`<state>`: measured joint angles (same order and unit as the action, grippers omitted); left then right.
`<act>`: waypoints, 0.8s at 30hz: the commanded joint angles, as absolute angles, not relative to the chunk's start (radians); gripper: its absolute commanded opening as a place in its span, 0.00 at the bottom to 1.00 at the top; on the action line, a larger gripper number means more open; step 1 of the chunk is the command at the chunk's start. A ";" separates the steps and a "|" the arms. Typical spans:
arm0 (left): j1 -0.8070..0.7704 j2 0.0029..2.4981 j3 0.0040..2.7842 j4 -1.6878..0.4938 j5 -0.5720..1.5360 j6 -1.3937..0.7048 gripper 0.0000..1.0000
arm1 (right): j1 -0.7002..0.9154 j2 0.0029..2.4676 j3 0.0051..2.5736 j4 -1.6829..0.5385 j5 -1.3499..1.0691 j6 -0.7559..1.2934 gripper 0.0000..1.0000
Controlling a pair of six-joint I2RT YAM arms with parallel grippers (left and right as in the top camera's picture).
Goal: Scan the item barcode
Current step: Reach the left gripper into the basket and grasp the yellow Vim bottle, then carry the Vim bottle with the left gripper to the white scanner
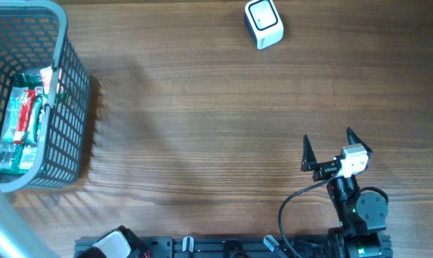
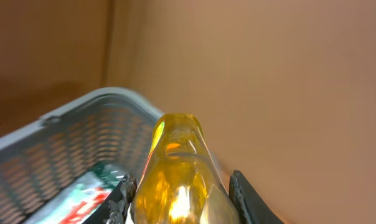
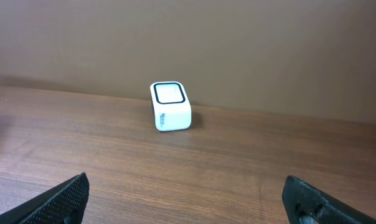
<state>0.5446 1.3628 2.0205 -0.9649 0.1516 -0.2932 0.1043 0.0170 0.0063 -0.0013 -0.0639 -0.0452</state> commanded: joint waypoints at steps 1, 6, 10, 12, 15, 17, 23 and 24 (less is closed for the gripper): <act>0.449 1.332 2.024 -0.986 0.220 -0.352 0.10 | 0.107 0.018 0.006 0.002 -0.078 -0.026 1.00; 0.218 1.329 2.023 -1.124 0.220 -0.352 0.09 | 0.107 0.018 0.006 0.002 -0.078 -0.025 1.00; 0.024 1.374 2.023 -1.224 0.186 -0.353 0.04 | 0.107 0.018 0.006 0.002 -0.078 -0.026 1.00; -0.073 1.409 2.023 -1.261 0.160 -0.373 0.05 | 0.107 0.018 0.006 0.002 -0.078 -0.026 1.00; -0.199 1.467 2.022 -1.302 0.109 -0.445 0.08 | 0.107 0.018 0.006 0.002 -0.078 -0.025 1.00; -0.299 1.528 2.022 -1.322 0.088 -0.458 0.04 | 0.107 0.018 0.006 0.002 -0.078 -0.026 1.00; -0.511 1.676 2.018 -1.329 0.069 -0.484 0.04 | 0.107 0.018 0.006 0.002 -0.078 -0.027 1.00; -0.538 1.698 2.017 -1.328 0.063 -0.485 0.04 | 0.107 0.018 0.006 0.002 -0.078 -0.025 1.00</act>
<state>-0.4500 1.6402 2.0178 -1.3327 0.0929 -0.4561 0.1043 0.0170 0.0063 -0.0013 -0.0639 -0.0452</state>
